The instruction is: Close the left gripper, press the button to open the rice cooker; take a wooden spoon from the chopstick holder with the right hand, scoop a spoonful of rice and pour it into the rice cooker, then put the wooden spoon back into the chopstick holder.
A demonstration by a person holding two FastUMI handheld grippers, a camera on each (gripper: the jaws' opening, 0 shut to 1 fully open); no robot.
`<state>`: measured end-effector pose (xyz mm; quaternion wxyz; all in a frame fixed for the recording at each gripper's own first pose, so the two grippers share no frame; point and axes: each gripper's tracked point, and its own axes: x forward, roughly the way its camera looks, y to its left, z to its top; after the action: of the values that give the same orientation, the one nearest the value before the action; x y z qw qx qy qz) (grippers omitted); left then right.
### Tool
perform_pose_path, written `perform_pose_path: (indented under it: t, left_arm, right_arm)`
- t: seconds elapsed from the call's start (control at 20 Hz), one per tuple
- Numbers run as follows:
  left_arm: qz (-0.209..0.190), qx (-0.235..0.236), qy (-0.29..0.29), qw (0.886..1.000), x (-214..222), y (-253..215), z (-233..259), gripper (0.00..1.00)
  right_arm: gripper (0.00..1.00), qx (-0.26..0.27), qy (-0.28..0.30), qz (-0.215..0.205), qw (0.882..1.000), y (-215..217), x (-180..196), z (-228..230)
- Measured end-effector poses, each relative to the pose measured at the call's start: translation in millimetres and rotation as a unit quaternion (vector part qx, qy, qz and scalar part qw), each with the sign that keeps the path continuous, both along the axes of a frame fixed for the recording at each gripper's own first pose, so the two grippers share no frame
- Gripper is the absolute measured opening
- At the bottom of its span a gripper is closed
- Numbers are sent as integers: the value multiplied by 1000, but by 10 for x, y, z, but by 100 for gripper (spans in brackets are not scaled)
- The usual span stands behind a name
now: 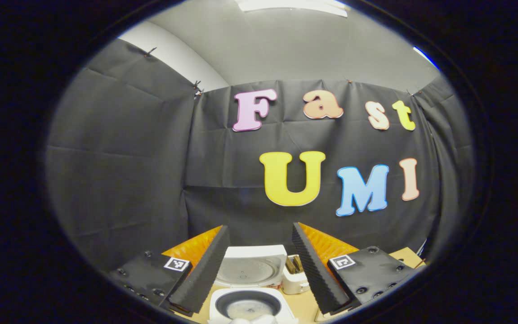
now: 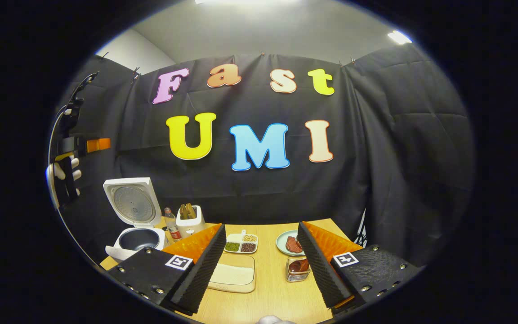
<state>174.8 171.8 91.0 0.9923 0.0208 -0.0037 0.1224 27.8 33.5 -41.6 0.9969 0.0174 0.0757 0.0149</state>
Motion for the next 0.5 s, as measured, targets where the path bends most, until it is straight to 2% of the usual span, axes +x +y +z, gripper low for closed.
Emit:
perform_pose_path:
  t: [0.2,0.5]
  left_arm:
    - [17,-15,22,1000,645,315,-103,96]
    - [39,-27,98,994,1495,689,-853,96]
  right_arm:
    - [98,4,29,-5,1000,31,79,-161]
    - [98,-2,62,-3,998,83,170,-379]
